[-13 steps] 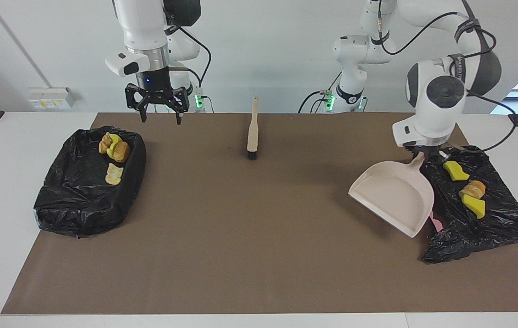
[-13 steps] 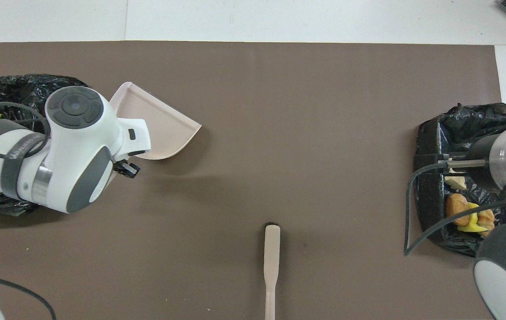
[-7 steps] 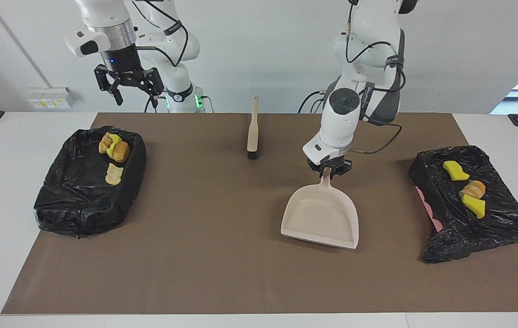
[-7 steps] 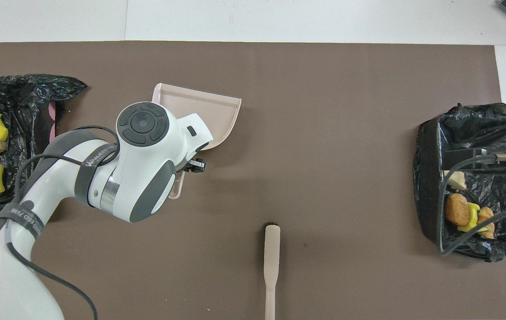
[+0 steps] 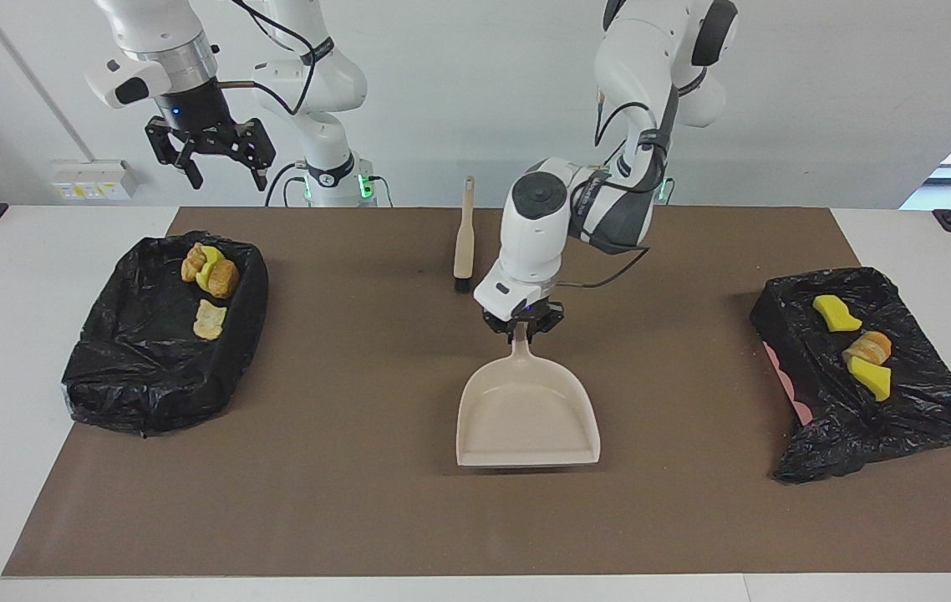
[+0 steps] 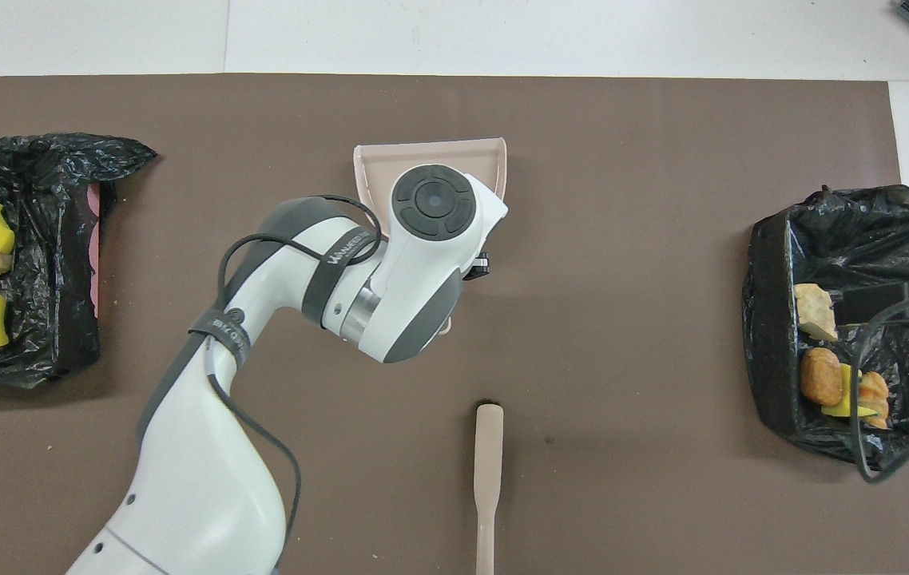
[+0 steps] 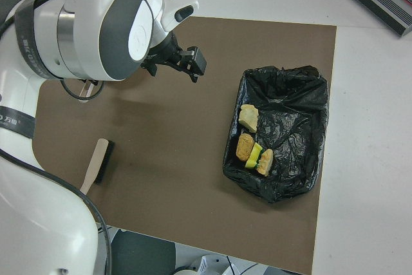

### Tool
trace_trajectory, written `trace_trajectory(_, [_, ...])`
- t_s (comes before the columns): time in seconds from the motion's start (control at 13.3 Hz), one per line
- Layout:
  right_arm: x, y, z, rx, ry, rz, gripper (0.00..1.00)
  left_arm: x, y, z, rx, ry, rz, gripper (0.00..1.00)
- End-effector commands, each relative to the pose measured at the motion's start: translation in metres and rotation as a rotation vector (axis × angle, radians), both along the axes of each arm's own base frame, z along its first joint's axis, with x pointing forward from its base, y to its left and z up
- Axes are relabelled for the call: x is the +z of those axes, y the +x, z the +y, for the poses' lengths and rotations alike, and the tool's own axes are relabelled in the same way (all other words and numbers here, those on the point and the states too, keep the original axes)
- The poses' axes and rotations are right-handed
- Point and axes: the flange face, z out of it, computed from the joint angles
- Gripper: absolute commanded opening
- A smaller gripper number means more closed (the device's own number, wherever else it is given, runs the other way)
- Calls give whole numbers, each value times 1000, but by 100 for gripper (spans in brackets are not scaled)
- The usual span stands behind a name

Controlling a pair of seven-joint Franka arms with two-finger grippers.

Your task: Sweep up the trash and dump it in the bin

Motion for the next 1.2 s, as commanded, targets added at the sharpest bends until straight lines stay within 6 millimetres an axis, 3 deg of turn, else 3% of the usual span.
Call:
trace_trajectory(0.0, [10,14,-1,29,14,-1,100,-4,7,-29,30,8,0,0])
trace_trajectory(0.23, [6,10,-1,35,13,8,100,-14,-7,-40,8,14,23,0])
trace_trajectory(0.3, [3,6,-1,35,12,8,100,-14,-12,-44,5,7,25,9])
trace_trajectory(0.38, [1,3,-1,33,13,4,100,-13,-14,-45,13,-12,38,24])
trace_trajectory(0.45, [0,3,-1,33,13,5,100,-12,-15,-46,15,-18,43,48])
trace_trajectory(0.53, [0,3,-1,33,13,5,100,-12,-15,-46,14,-19,42,66])
trace_trajectory(0.6, [0,3,-1,33,13,5,100,-10,-15,-46,11,-19,38,81])
trace_trajectory(0.75, [3,6,-4,11,1,-1,100,-2,-17,-39,17,-5,46,95])
trace_trajectory(0.9, [2,7,-10,-26,-6,-3,100,30,-28,-3,31,-12,40,100])
trace_trajectory(1.13, [3,9,-23,-58,-5,-19,100,68,-31,75,17,-16,40,100])
